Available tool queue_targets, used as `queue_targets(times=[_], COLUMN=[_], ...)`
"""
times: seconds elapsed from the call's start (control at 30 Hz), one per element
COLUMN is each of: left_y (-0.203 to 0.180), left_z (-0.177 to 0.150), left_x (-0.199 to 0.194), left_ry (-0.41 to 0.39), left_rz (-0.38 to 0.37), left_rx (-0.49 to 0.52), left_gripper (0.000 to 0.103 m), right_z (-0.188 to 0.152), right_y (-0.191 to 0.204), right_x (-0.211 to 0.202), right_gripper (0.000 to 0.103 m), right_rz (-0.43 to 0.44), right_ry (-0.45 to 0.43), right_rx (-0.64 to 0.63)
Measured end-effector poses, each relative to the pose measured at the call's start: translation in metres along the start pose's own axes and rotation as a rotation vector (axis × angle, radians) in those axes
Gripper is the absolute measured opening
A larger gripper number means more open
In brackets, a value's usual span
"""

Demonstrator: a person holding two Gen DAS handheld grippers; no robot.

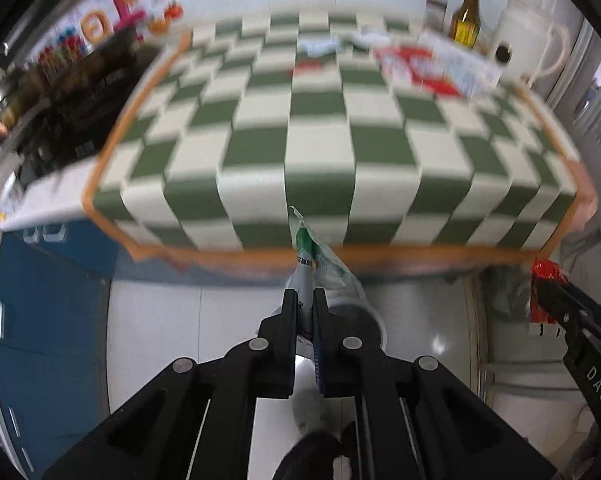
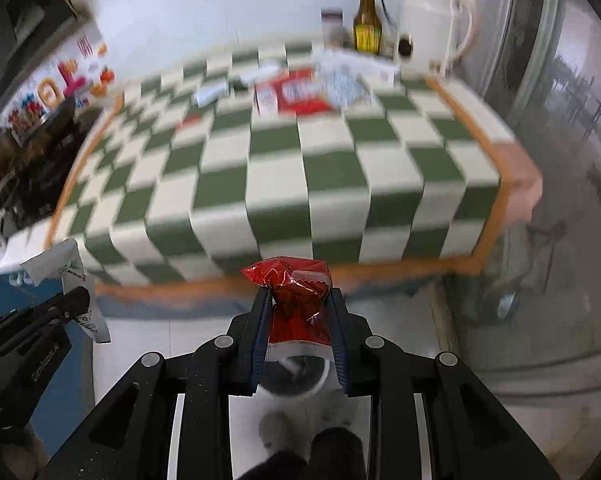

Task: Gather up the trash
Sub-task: 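Carry the sachet and red packet to the bin and open both tools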

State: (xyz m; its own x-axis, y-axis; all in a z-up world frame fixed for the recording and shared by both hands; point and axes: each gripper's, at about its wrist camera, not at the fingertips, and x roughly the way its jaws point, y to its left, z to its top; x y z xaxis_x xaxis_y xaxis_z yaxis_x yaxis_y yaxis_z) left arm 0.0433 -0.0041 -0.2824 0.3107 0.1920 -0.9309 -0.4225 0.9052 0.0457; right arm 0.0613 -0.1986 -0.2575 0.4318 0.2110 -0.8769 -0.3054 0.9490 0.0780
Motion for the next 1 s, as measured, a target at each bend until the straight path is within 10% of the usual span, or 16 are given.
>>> queue_targets(times=[0.63,1.0], left_y=[-0.048,-0.042], left_z=[-0.131,-0.160], left_x=[0.394,0.440], left_ry=[0.451,0.525], left_rz=[-0.043,-0.108], left_rx=[-0.018,-0.079], left_gripper=[0.005,0.013], right_z=[-0.180,-0.229], right_y=[-0.071,-0.074], right_x=[0.377,0.480], right_gripper=[0.029,0.030], right_rz=[0.046,0.118], right_ry=[0.443,0.557], right_rx=[0.138,0.156])
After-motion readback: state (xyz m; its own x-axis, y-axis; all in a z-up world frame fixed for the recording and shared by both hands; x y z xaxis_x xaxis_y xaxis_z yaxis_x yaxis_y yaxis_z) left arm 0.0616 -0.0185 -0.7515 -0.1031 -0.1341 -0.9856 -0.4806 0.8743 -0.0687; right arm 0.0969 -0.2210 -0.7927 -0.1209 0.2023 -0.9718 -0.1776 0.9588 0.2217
